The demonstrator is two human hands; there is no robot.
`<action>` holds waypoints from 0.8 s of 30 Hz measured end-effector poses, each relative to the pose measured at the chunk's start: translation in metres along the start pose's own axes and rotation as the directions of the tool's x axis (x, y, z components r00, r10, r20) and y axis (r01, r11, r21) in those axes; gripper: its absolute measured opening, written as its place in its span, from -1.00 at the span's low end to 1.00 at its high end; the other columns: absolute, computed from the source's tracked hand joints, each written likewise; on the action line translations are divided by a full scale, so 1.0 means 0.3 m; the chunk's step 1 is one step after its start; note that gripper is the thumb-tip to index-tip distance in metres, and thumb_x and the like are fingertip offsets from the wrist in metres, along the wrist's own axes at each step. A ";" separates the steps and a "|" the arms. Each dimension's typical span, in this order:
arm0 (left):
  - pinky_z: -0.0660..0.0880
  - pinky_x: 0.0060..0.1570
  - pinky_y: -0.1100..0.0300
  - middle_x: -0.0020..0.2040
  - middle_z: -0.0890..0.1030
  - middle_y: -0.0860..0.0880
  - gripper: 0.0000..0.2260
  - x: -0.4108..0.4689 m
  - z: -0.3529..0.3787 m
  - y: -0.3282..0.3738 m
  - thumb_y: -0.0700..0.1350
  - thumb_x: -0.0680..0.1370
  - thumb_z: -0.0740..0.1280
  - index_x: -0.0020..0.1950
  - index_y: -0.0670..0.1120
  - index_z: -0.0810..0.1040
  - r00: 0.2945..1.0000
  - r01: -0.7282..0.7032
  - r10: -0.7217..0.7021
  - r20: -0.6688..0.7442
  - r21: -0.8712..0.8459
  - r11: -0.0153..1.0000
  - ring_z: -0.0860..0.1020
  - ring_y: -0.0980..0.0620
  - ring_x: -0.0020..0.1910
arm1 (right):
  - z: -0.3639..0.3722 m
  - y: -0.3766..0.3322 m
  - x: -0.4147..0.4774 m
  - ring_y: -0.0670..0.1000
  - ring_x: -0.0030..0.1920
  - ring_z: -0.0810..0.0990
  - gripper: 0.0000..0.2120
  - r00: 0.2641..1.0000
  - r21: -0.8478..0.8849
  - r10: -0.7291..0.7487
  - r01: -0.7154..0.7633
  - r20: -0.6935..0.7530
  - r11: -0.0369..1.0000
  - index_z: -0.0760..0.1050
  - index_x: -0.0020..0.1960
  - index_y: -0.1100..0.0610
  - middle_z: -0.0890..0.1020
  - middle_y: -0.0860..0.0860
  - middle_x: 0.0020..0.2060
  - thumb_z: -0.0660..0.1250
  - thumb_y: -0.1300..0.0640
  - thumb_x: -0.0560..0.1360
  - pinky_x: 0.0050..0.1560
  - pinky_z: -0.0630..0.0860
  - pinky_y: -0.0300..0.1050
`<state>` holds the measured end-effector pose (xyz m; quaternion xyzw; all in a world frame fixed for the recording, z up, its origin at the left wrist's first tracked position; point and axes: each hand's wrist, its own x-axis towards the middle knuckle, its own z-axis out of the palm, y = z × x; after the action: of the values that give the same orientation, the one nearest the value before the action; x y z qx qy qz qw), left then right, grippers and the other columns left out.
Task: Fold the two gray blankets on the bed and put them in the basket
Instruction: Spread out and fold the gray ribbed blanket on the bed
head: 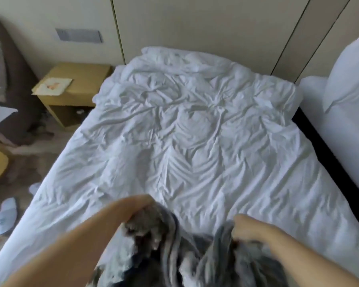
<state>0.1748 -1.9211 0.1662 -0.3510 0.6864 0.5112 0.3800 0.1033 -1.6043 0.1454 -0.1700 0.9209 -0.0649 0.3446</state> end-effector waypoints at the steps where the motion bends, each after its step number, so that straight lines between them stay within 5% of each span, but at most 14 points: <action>1: 0.38 -0.48 0.18 -0.35 0.54 -0.35 -0.79 0.023 -0.108 0.186 -0.20 0.44 0.21 -0.20 -0.28 0.59 0.976 -0.154 0.129 -0.173 -0.139 0.978 0.48 -0.08 -0.53 | -0.224 -0.018 0.111 0.09 -0.13 0.61 -0.95 0.959 0.191 0.083 -0.031 -0.270 0.981 0.46 -0.32 0.11 0.63 0.05 -0.28 0.27 0.18 0.31 -0.34 0.37 -0.23; 3: 0.53 -0.25 0.06 -0.06 0.60 -0.23 -0.73 0.038 -0.311 0.510 -0.05 0.51 0.25 0.08 -0.20 0.56 0.738 -0.533 0.283 -0.612 -0.273 0.801 0.59 -0.15 -0.20 | -0.659 -0.033 0.282 0.20 0.03 0.58 -0.89 0.578 0.464 0.300 0.158 -0.759 0.872 0.48 -0.06 0.10 0.59 0.09 -0.13 0.32 0.19 0.41 -0.15 0.39 -0.15; 4: 0.54 -0.03 0.02 0.15 0.56 -0.13 -0.54 0.029 -0.400 0.637 0.10 0.50 0.29 0.32 -0.12 0.44 0.599 -0.669 0.308 -0.739 -0.251 0.699 0.57 -0.14 0.02 | -0.825 -0.037 0.330 0.19 0.17 0.52 -0.68 0.414 0.537 0.401 0.294 -0.818 0.791 0.45 0.16 0.09 0.56 0.09 0.05 0.37 0.10 0.43 -0.02 0.40 -0.11; 5: 0.46 0.18 0.00 0.29 0.47 -0.06 -0.32 0.017 -0.464 0.733 0.24 0.45 0.30 0.48 -0.04 0.26 0.512 -0.742 0.326 -0.795 -0.217 0.635 0.50 -0.12 0.20 | -0.940 -0.025 0.387 0.14 0.34 0.41 -0.41 0.362 0.572 0.452 0.379 -0.815 0.728 0.31 0.38 0.07 0.46 0.07 0.29 0.41 -0.04 0.43 0.16 0.38 -0.08; 8: 0.28 0.37 -0.09 0.51 0.25 -0.11 -0.05 0.060 -0.576 0.852 0.44 0.34 0.26 0.57 0.05 -0.04 0.474 -0.688 0.364 -0.802 -0.079 0.722 0.30 -0.20 0.42 | -1.129 0.004 0.504 0.10 0.53 0.11 -0.02 0.454 0.609 0.468 0.236 -0.758 0.757 -0.06 0.57 0.03 0.08 0.07 0.55 0.41 -0.26 0.38 0.42 0.19 0.05; 11: 0.39 0.07 0.10 0.45 0.33 -0.13 -0.15 0.217 -0.558 0.779 0.28 0.44 0.34 0.57 0.01 0.01 0.473 -0.536 0.419 -0.775 0.125 0.835 0.45 -0.17 0.24 | -1.042 0.089 0.628 0.22 0.37 0.38 -0.22 0.539 0.545 0.426 0.073 -0.726 0.836 0.17 0.50 0.15 0.34 0.16 0.44 0.40 -0.16 0.44 0.16 0.38 0.02; 13: 0.39 -0.02 0.11 0.41 0.38 -0.16 -0.20 0.345 -0.511 0.669 0.18 0.47 0.38 0.56 -0.04 0.05 0.569 -0.434 0.396 -0.721 0.145 0.889 0.47 -0.18 0.19 | -0.883 0.163 0.696 0.24 0.28 0.45 -0.36 0.657 0.547 0.409 0.006 -0.633 0.837 0.29 0.44 0.17 0.44 0.18 0.36 0.38 -0.10 0.48 0.11 0.40 0.00; 16: 0.45 0.03 0.06 0.28 0.49 -0.19 -0.22 0.497 -0.405 0.451 0.18 0.48 0.38 0.52 -0.15 0.13 0.798 -0.114 0.162 -0.581 0.118 0.986 0.51 -0.18 0.17 | -0.586 0.272 0.755 0.27 0.29 0.43 -0.32 0.829 0.580 0.485 -0.257 -0.278 0.773 0.27 0.43 0.30 0.40 0.25 0.37 0.32 -0.14 0.51 0.17 0.40 0.03; 19: 0.42 0.00 0.15 -0.24 0.61 -0.14 -0.46 0.595 -0.258 0.239 0.25 0.51 0.30 0.05 -0.27 0.50 0.891 0.185 -0.035 -0.453 0.290 0.939 0.56 -0.13 0.09 | -0.254 0.334 0.733 0.24 0.40 0.33 -0.17 0.836 0.629 0.548 -0.445 0.036 0.638 0.11 0.51 0.31 0.26 0.21 0.47 0.35 -0.16 0.49 0.25 0.36 0.01; 21: 0.37 0.16 0.18 0.06 0.64 -0.22 -0.43 0.632 -0.166 0.115 0.23 0.54 0.25 0.18 -0.29 0.49 0.933 0.261 -0.129 -0.336 0.388 0.884 0.49 -0.03 0.18 | -0.044 0.370 0.717 0.21 0.36 0.39 -0.25 0.791 0.604 0.568 -0.572 0.227 0.555 0.21 0.47 0.31 0.31 0.22 0.45 0.36 -0.13 0.50 0.29 0.39 0.02; 22: 0.41 0.11 0.18 0.14 0.60 -0.22 -0.49 0.636 -0.129 0.070 0.18 0.56 0.27 0.21 -0.25 0.51 0.945 0.272 -0.166 -0.281 0.398 0.876 0.52 0.01 0.08 | 0.039 0.380 0.696 0.19 0.19 0.53 -0.39 0.739 0.545 0.577 -0.661 0.349 0.516 0.35 0.37 0.30 0.47 0.25 0.31 0.35 -0.10 0.51 0.13 0.48 -0.02; 24: 0.44 -0.34 0.24 -0.31 0.63 -0.16 -0.65 0.611 -0.109 0.028 0.03 0.58 0.26 -0.27 -0.15 0.63 0.961 0.263 -0.193 -0.198 0.439 0.859 0.54 0.02 -0.40 | 0.091 0.388 0.648 0.06 -0.39 0.50 -0.71 0.669 0.439 0.559 -0.743 0.489 0.506 0.48 -0.12 0.23 0.57 0.19 -0.34 0.33 -0.02 0.55 -0.39 0.38 -0.20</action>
<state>0.0769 -1.9678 0.0146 -0.3663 0.7676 0.2577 0.4585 -0.0470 -1.5653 -0.0218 0.3058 0.7826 -0.1947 0.5061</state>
